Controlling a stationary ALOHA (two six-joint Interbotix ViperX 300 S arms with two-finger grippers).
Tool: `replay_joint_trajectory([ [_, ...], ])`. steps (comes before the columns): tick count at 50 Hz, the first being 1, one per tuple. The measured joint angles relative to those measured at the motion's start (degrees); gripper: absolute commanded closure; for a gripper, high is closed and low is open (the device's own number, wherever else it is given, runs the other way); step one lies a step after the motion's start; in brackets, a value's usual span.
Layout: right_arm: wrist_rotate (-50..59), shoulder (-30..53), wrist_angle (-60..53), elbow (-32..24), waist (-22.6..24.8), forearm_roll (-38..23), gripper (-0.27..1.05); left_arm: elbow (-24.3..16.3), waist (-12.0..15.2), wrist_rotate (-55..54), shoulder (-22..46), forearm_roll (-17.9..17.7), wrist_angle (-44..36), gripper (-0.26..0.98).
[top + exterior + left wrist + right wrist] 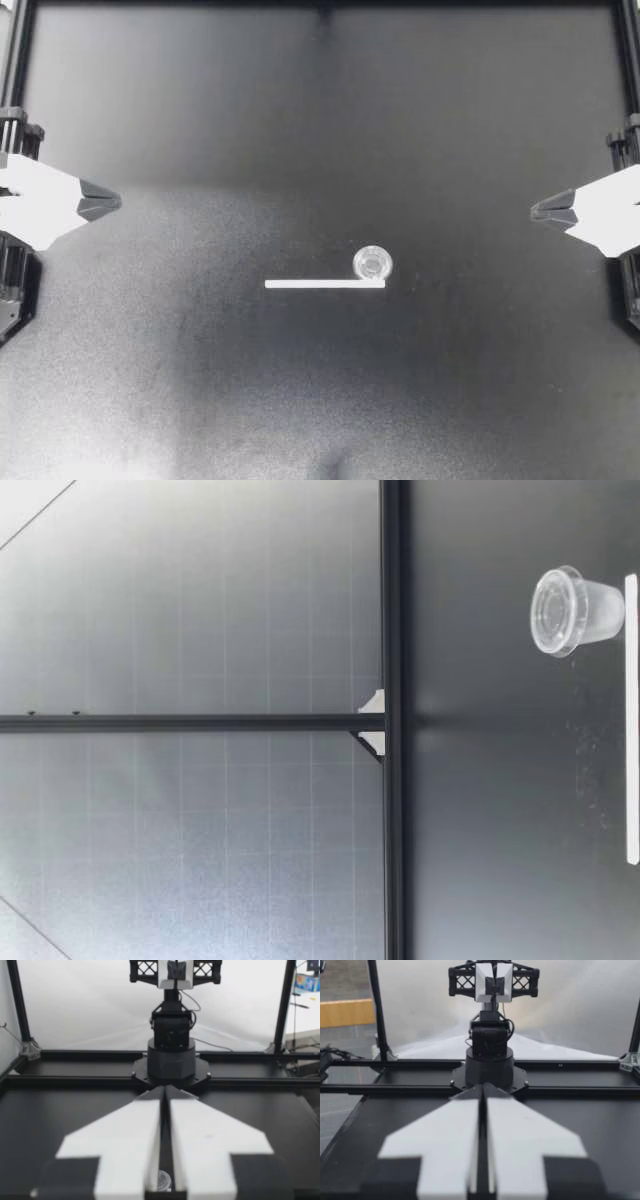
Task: Pick up the plastic cup and open its lid.
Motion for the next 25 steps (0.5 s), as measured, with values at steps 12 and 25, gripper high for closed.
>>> replay_joint_trajectory([
  [12,-0.26,1.05,-5.19,1.05,0.0,-0.09,0.95,1.23,0.26,0.53,4.22,0.0,-5.54,0.92],
  [25,-0.18,8.7,-8.09,1.32,0.0,-0.09,0.95,1.67,2.11,1.67,14.24,0.0,-7.47,0.92],
])
